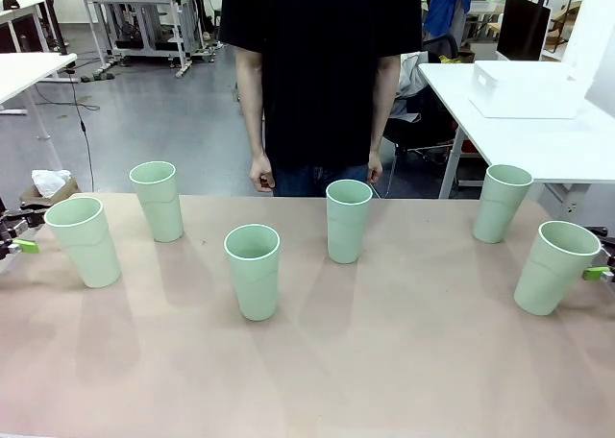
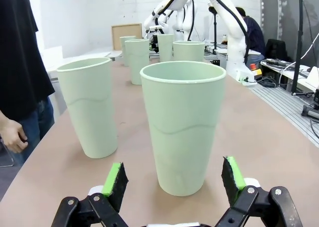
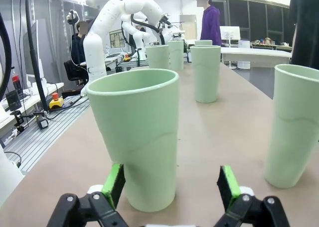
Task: Stack the cups and store them in the basket.
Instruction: Pick up two Reusable plastic cups , one in each hand.
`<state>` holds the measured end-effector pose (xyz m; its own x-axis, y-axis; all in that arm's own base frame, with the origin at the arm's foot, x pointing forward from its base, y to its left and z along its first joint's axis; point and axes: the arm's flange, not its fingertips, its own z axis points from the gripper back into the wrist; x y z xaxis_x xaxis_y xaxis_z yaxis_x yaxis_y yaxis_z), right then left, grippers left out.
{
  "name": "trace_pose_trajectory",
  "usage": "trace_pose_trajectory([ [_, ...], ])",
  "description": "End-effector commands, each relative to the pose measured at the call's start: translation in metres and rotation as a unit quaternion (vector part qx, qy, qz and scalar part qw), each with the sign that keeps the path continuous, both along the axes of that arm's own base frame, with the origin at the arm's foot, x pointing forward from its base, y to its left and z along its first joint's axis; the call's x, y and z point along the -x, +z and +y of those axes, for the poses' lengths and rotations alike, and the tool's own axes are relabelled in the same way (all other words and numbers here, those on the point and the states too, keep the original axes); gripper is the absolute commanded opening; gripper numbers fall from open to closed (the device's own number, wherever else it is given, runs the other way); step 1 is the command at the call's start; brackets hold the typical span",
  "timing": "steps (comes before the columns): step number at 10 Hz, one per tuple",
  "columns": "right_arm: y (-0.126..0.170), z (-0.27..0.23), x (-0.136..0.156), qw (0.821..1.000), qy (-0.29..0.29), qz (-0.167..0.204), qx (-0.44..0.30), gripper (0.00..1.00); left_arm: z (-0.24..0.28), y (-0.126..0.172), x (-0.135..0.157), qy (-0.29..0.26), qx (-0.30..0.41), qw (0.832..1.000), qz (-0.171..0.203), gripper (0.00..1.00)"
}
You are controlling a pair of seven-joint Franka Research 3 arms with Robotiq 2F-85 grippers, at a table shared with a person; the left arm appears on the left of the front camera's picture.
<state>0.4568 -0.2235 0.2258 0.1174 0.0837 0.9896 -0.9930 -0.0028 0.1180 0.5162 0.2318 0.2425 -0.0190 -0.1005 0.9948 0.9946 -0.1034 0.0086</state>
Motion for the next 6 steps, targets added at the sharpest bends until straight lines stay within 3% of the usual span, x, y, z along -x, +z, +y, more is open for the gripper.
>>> trace_pose_trajectory([
  [1, -0.002, 0.007, 0.006, 1.0, 0.013, 0.0, -0.01, 1.0, -0.012, -0.002, 0.002, 0.012, 0.003, 1.0, -0.007, 1.0],
  [6, -0.006, 0.017, 0.014, 0.999, 0.028, 0.0, -0.017, 1.0, -0.023, -0.009, 0.005, 0.02, 0.013, 1.0, -0.009, 1.0],
])
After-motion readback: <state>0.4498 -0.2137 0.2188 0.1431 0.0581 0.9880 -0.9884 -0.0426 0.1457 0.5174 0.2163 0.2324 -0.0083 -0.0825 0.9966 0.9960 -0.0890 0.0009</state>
